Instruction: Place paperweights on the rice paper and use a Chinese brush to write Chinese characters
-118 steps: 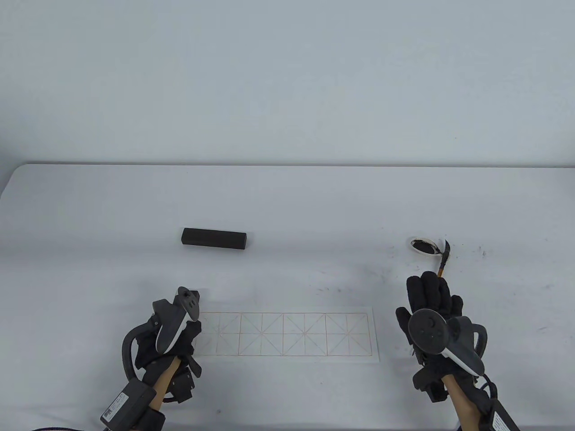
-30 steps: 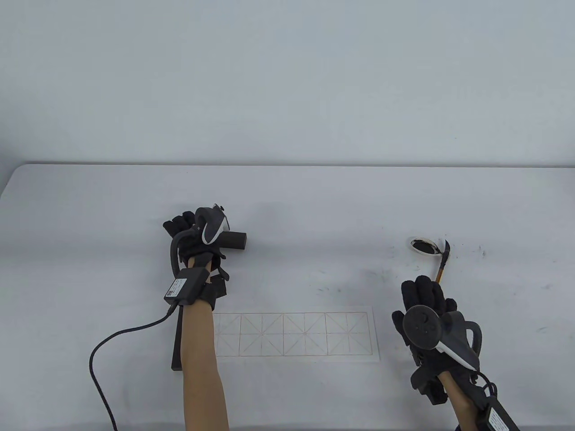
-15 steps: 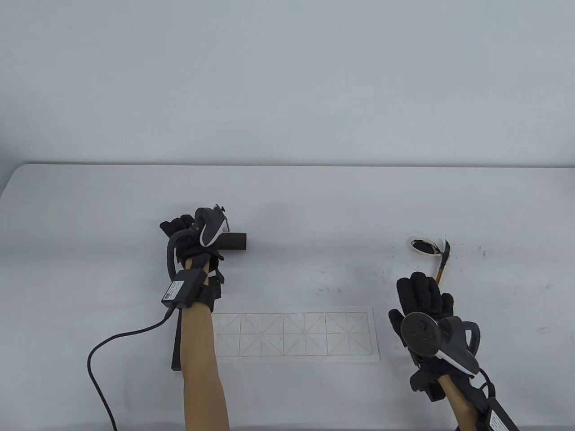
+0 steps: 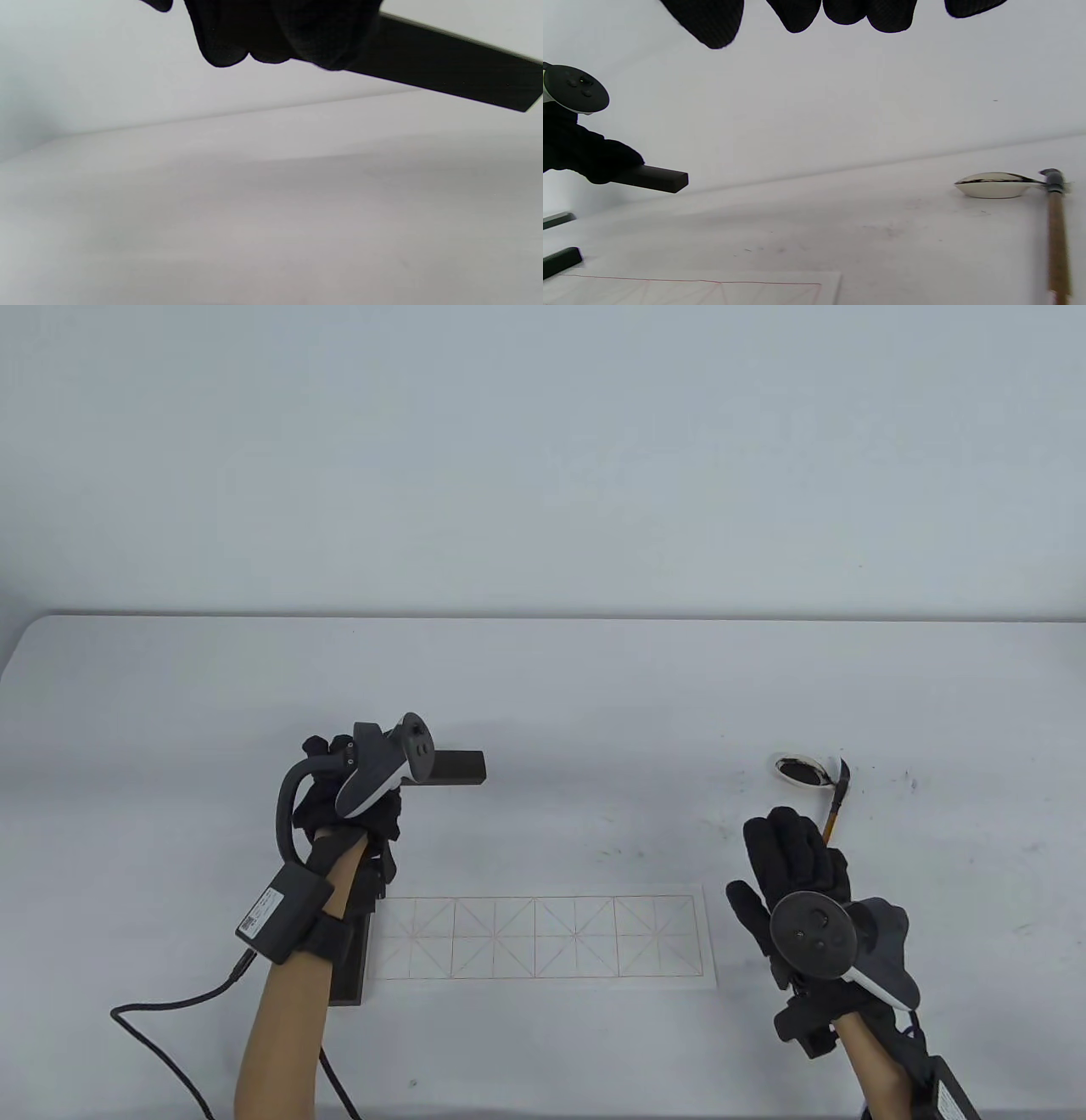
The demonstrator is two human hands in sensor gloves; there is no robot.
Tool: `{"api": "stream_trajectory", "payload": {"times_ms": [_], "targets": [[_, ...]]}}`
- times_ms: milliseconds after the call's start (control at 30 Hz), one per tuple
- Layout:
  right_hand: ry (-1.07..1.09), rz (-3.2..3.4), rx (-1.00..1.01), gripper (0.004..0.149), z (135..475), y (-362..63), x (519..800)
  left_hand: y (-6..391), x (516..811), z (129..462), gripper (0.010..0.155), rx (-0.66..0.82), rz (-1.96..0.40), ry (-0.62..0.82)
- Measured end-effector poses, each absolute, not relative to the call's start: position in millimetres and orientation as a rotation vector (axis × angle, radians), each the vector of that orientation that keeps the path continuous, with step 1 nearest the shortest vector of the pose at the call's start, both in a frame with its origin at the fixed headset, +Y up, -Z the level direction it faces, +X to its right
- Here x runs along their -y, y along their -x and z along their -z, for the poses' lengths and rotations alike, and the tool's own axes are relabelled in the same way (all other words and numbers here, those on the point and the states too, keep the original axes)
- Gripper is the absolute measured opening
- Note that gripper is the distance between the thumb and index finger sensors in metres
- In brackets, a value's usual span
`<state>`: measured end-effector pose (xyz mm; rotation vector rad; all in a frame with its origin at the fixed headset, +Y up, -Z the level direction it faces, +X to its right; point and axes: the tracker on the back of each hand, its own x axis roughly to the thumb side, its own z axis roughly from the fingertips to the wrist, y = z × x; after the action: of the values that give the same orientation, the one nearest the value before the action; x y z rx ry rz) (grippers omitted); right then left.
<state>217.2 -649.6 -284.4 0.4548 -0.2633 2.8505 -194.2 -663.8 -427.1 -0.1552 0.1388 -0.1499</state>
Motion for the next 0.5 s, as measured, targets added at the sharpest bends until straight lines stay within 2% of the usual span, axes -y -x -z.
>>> {"api": "stream_trajectory", "payload": {"times_ms": [300,500], "targets": [[-0.818,-2.897,0.333,0.069,255,-140,620,154,639,334,0.071,0.172,0.159,-0.006],[-0.927,-2.977,0.304,0.075,245,-98,613,127,630,287,0.071,0.323,0.166,-0.061]]}}
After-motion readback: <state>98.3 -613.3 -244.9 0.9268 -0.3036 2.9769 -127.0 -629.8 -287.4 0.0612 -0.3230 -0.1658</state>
